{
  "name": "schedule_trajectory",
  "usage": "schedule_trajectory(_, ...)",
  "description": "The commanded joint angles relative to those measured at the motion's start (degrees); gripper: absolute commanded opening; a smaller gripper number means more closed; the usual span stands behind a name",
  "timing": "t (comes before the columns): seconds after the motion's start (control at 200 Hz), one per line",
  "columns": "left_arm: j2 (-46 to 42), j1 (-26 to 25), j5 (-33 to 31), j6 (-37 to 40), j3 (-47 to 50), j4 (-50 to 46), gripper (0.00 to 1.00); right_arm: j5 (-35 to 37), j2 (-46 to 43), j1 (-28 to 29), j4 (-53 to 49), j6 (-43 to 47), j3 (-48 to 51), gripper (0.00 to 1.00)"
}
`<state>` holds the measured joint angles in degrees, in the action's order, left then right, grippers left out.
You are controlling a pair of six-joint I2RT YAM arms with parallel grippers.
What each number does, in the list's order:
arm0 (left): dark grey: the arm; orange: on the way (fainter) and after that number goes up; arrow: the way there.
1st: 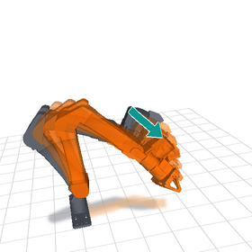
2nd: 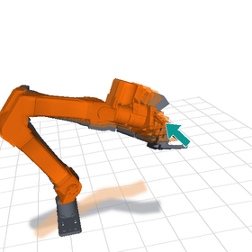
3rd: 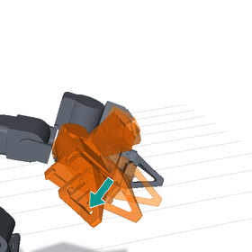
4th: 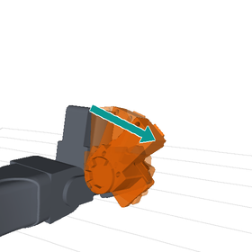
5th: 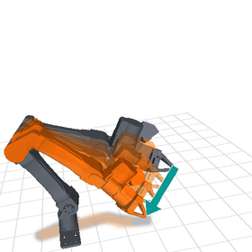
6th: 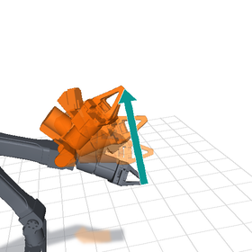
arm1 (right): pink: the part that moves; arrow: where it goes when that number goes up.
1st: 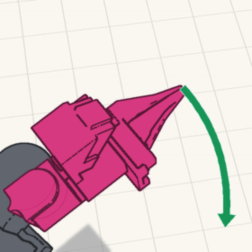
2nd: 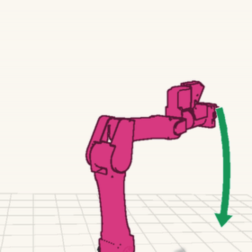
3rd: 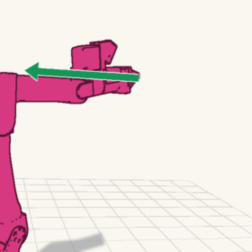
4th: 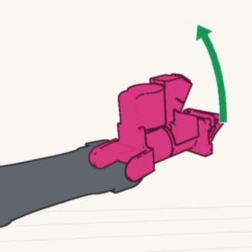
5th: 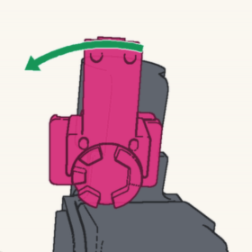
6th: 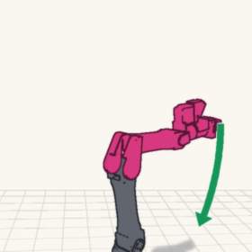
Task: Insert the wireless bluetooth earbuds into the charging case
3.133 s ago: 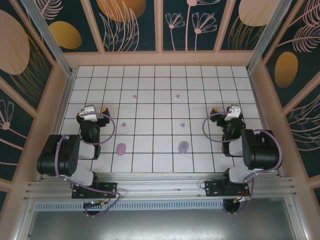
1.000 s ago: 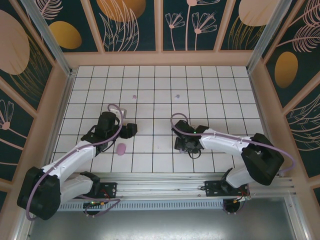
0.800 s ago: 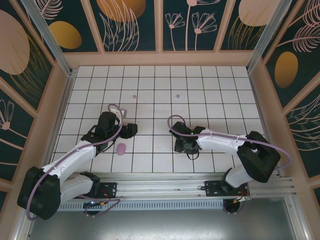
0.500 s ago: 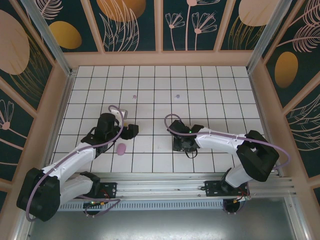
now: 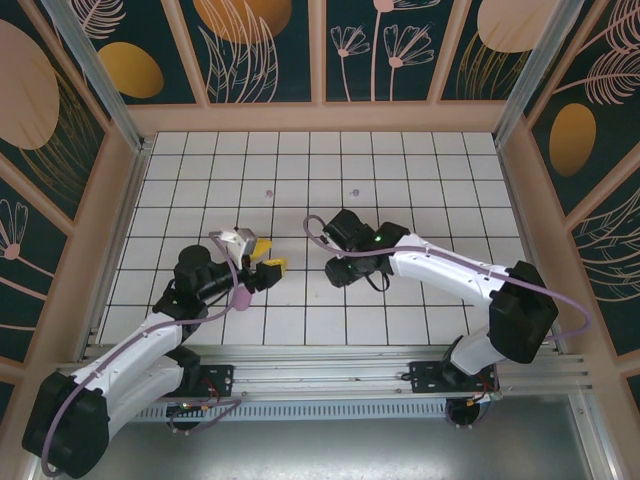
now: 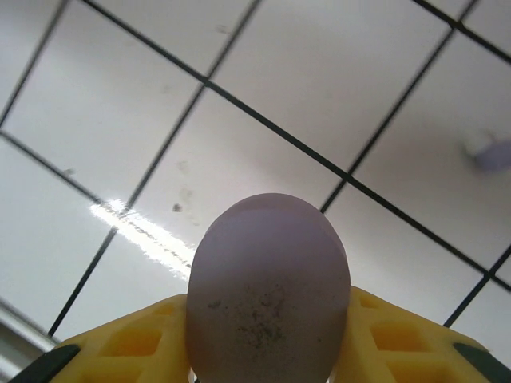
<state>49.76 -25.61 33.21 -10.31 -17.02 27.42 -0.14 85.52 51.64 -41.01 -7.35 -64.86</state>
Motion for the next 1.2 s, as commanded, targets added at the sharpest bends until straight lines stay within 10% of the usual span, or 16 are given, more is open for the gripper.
schedule_trajectory(0.0,-0.5,-0.9,7.2,3.1,-1.0,4.7,0.67,-3.9,-2.0,0.3,-5.0,12.8,-4.2,0.25)
schedule_trajectory(0.335,6.6,-0.9,1.2,-12.7,-16.9,-18.2,0.69,-7.2,-5.9,0.6,-2.2,27.1,-8.6,0.25)
schedule_trajectory(0.581,9.7,-1.0,10.5,-34.8,-18.4,-9.3,0.58,-10.4,-6.6,0.6,2.0,30.5,-9.8,0.26)
schedule_trajectory(1.196,13.4,-2.9,16.3,-43.2,-16.5,-2.2,0.54,-12.0,-3.8,0.6,6.0,31.7,-11.9,0.30)
